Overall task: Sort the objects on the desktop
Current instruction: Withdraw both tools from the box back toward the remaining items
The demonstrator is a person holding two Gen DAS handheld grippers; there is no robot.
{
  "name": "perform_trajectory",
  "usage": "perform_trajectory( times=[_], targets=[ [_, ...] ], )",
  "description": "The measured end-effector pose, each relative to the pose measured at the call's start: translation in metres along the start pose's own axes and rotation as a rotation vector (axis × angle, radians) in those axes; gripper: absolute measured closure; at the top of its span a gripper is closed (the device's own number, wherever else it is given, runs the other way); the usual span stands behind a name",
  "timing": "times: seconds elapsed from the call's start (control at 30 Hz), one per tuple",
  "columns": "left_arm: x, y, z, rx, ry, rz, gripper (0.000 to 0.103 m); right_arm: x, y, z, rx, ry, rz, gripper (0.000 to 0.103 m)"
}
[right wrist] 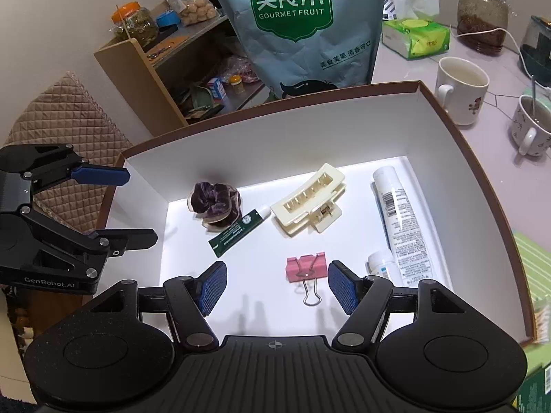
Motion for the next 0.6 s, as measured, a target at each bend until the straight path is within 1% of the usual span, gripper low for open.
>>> perform_trajectory(
  times=[0.43, 0.5, 0.53, 0.6],
  targets=[
    [-0.02, 0.022, -0.003, -0.011, -0.015, 0.032, 0.032, 0.003, 0.026, -0.017, -0.037, 0.014, 0.001, 0.035],
    [-0.023, 0.026, -0.003, -0.012, -0.016, 0.039, 0.029, 0.003, 0.029, -0.02, -0.041, 0.017, 0.003, 0.035],
    [-0.025, 0.027, -0.004, -0.013, -0.017, 0.042, 0.026, 0.003, 0.031, -0.022, -0.043, 0.018, 0.004, 0.035],
    [-0.029, 0.031, -0.003, -0.015, -0.016, 0.048, 0.025, 0.003, 0.034, -0.025, -0.048, 0.02, 0.006, 0.035]
  ],
)
Point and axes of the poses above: each gripper's, at about its wrist camera, not at the fingertips, and y roughly against the way its jaws point, x to its left, z to its top, the point moved 2 cm from there along -y, roughly the way its jaws point, and after that the axes turned 10 degrees about -y, right-handed, at the moved point
